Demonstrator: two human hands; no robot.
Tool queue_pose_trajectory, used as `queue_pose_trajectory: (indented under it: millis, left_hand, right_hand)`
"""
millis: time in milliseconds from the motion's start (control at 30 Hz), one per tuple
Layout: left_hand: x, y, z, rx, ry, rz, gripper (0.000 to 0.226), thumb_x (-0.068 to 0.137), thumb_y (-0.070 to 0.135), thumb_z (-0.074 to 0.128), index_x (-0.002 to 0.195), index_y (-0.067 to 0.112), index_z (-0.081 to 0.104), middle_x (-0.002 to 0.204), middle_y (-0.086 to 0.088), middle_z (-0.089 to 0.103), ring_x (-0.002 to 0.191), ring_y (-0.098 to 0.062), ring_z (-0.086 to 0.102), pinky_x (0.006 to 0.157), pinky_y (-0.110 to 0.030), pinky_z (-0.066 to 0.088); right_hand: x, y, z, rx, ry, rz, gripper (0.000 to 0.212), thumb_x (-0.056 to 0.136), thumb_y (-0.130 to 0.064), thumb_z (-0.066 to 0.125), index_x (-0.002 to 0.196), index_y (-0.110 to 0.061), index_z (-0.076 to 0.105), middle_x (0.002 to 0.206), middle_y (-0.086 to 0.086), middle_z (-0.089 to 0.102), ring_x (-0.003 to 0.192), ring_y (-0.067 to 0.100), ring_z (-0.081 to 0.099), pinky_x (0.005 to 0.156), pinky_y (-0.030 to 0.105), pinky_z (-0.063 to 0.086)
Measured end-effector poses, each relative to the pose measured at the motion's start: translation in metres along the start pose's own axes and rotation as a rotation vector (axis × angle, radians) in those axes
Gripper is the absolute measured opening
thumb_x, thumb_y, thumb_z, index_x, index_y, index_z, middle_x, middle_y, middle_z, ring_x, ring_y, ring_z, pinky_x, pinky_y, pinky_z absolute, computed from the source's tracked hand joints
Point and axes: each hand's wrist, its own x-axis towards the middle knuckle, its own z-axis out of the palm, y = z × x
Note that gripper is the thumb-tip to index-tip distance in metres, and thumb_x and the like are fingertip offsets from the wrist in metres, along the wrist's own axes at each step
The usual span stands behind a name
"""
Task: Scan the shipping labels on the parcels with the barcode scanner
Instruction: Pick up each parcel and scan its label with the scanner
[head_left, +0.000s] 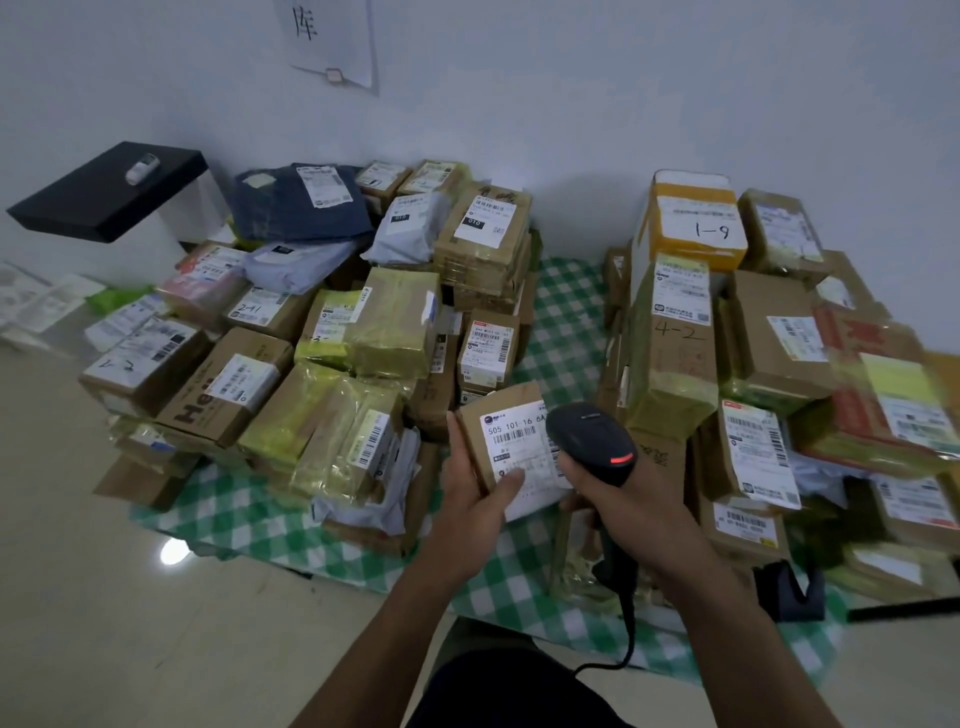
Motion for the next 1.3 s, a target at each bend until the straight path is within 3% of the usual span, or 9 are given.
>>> queue_pose_trajectory:
  millis: [133, 200, 333, 400, 467, 567, 700, 867, 1300]
  left_hand:
    - [0.0, 0.01, 0.001, 0.079, -0.015, 0.068, 0.109, 0.097, 0.02, 0.072, 0.154, 0.049, -0.016, 0.139, 0.019, 0.055, 0.119, 0.009, 0.06, 0.09, -0.015, 0.053]
    - [0.004, 0.02, 0.002, 0.126, 0.017, 0.075, 0.109, 0.095, 0.015, 0.074, 0.153, 0.049, -0.012, 0.129, 0.026, 0.055, 0.11, 0.016, 0.059, 0.081, -0.008, 0.051]
    - [0.021, 0.038, 0.001, 0.219, 0.132, 0.104, 0.111, 0.091, 0.02, 0.079, 0.159, 0.047, -0.005, 0.141, 0.022, 0.05, 0.121, 0.007, 0.051, 0.081, 0.001, 0.044]
    - [0.035, 0.041, -0.002, 0.232, 0.172, 0.109, 0.113, 0.09, 0.021, 0.081, 0.16, 0.046, -0.004, 0.153, 0.015, 0.046, 0.132, 0.001, 0.049, 0.097, -0.01, 0.046]
    - [0.049, 0.042, -0.005, 0.259, 0.211, 0.103, 0.115, 0.087, 0.027, 0.083, 0.16, 0.05, -0.003, 0.158, 0.007, 0.045, 0.14, -0.007, 0.048, 0.112, -0.036, 0.047]
    - [0.069, 0.042, -0.006, 0.317, 0.247, 0.078, 0.117, 0.075, 0.051, 0.083, 0.147, 0.072, -0.008, 0.154, -0.002, 0.049, 0.14, -0.019, 0.051, 0.111, -0.054, 0.048]
    - [0.089, 0.035, -0.002, 0.331, 0.254, 0.065, 0.118, 0.061, 0.07, 0.074, 0.138, 0.079, -0.013, 0.146, -0.007, 0.056, 0.136, -0.025, 0.053, 0.109, -0.056, 0.048]
    - [0.095, 0.037, 0.0, 0.371, 0.259, 0.082, 0.123, 0.072, 0.051, 0.085, 0.143, 0.075, -0.012, 0.146, -0.009, 0.055, 0.135, -0.027, 0.054, 0.111, -0.055, 0.047]
    - [0.089, 0.039, -0.003, 0.407, 0.27, 0.04, 0.126, 0.08, 0.036, 0.088, 0.143, 0.074, -0.014, 0.15, -0.01, 0.05, 0.139, -0.03, 0.05, 0.11, -0.058, 0.046]
  right_hand:
    - [0.005, -0.008, -0.005, -0.037, -0.025, -0.03, 0.016, 0.096, -0.035, 0.074, 0.111, -0.035, 0.069, 0.087, 0.002, 0.078, 0.082, 0.029, 0.075, 0.071, 0.04, 0.057]
    - [0.007, -0.012, -0.006, -0.06, -0.045, -0.047, 0.012, 0.097, -0.033, 0.073, 0.108, -0.035, 0.069, 0.084, 0.001, 0.078, 0.079, 0.023, 0.075, 0.072, 0.039, 0.057]
    - [0.007, -0.027, -0.01, -0.073, -0.062, -0.065, 0.019, 0.096, -0.029, 0.074, 0.113, -0.036, 0.066, 0.081, -0.008, 0.076, 0.071, 0.017, 0.074, 0.065, 0.029, 0.056]
    - [0.006, -0.034, -0.014, -0.081, -0.077, -0.065, 0.021, 0.096, -0.028, 0.074, 0.115, -0.034, 0.067, 0.082, -0.006, 0.077, 0.063, 0.015, 0.07, 0.061, 0.024, 0.055]
    - [0.005, -0.039, -0.017, -0.105, -0.097, -0.059, 0.021, 0.096, -0.031, 0.074, 0.116, -0.033, 0.068, 0.086, -0.002, 0.078, 0.061, 0.013, 0.068, 0.062, 0.025, 0.055]
    - [0.005, -0.042, -0.017, -0.145, -0.12, -0.051, 0.023, 0.095, -0.035, 0.074, 0.118, -0.036, 0.067, 0.085, -0.002, 0.078, 0.061, 0.013, 0.069, 0.063, 0.026, 0.056]
    - [0.005, -0.044, -0.015, -0.159, -0.127, -0.036, 0.025, 0.096, -0.034, 0.074, 0.12, -0.032, 0.067, 0.078, -0.003, 0.077, 0.06, 0.01, 0.068, 0.057, 0.02, 0.053]
    - [0.006, -0.043, -0.016, -0.176, -0.126, -0.026, 0.023, 0.096, -0.036, 0.074, 0.118, -0.035, 0.066, 0.08, 0.001, 0.077, 0.063, 0.013, 0.07, 0.061, 0.024, 0.055]
    - [0.003, -0.046, -0.018, -0.174, -0.152, -0.041, 0.021, 0.098, -0.036, 0.071, 0.108, -0.049, 0.059, 0.079, 0.0, 0.077, 0.064, 0.012, 0.069, 0.06, 0.023, 0.053]
